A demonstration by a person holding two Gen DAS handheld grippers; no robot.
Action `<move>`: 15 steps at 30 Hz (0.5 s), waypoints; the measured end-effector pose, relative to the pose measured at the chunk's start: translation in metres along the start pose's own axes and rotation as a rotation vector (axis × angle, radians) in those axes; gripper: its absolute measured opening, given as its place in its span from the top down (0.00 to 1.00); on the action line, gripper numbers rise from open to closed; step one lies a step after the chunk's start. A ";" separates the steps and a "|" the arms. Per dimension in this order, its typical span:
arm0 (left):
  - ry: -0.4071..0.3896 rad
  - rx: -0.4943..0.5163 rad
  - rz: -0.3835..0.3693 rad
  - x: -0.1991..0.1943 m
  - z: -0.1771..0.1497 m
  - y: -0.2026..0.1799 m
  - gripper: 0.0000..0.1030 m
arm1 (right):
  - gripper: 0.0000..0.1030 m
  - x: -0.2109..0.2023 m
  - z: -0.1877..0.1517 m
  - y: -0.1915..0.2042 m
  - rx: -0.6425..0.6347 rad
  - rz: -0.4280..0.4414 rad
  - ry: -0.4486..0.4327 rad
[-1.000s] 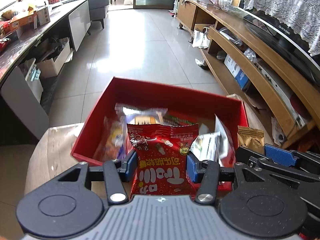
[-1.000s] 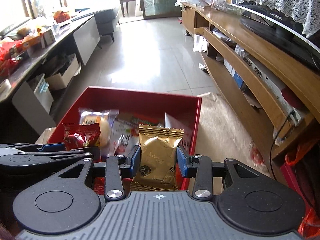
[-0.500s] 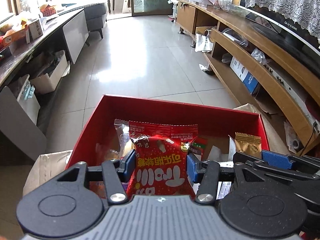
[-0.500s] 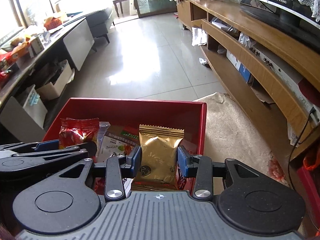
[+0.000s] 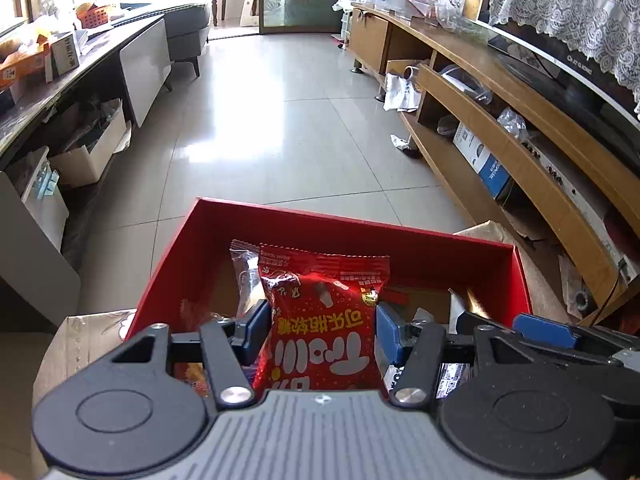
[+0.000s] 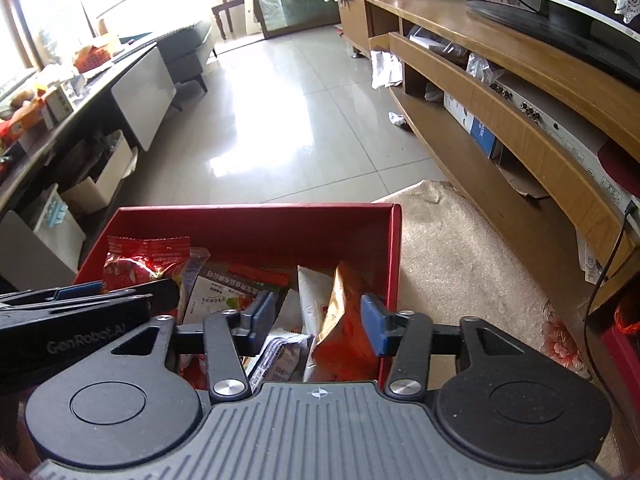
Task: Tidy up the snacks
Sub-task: 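Lower both packets into the red box and open both grippers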
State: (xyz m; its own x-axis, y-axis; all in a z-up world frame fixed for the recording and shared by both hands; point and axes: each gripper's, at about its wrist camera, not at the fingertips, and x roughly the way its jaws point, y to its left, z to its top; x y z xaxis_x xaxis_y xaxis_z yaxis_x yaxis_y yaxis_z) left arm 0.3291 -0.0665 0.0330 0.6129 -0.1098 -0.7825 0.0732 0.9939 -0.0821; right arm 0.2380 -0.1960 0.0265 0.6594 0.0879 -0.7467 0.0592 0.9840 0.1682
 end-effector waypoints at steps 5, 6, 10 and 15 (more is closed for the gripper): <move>-0.009 -0.014 0.005 -0.007 0.001 0.005 0.46 | 0.35 -0.001 0.000 -0.001 -0.003 0.013 -0.001; -0.012 -0.019 0.006 -0.010 0.002 0.006 0.45 | 0.35 -0.002 0.000 0.000 -0.006 0.017 0.001; -0.026 -0.043 -0.013 -0.020 0.004 0.011 0.39 | 0.27 -0.010 0.000 0.004 -0.030 0.048 -0.014; -0.029 -0.048 -0.013 -0.031 0.004 0.015 0.38 | 0.27 -0.020 0.001 0.012 -0.068 0.038 -0.031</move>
State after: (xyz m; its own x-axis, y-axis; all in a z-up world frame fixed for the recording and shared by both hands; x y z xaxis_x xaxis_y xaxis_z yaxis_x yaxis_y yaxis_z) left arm 0.3139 -0.0481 0.0587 0.6350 -0.1221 -0.7628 0.0437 0.9915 -0.1223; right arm 0.2259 -0.1865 0.0438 0.6830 0.1214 -0.7202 -0.0168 0.9884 0.1507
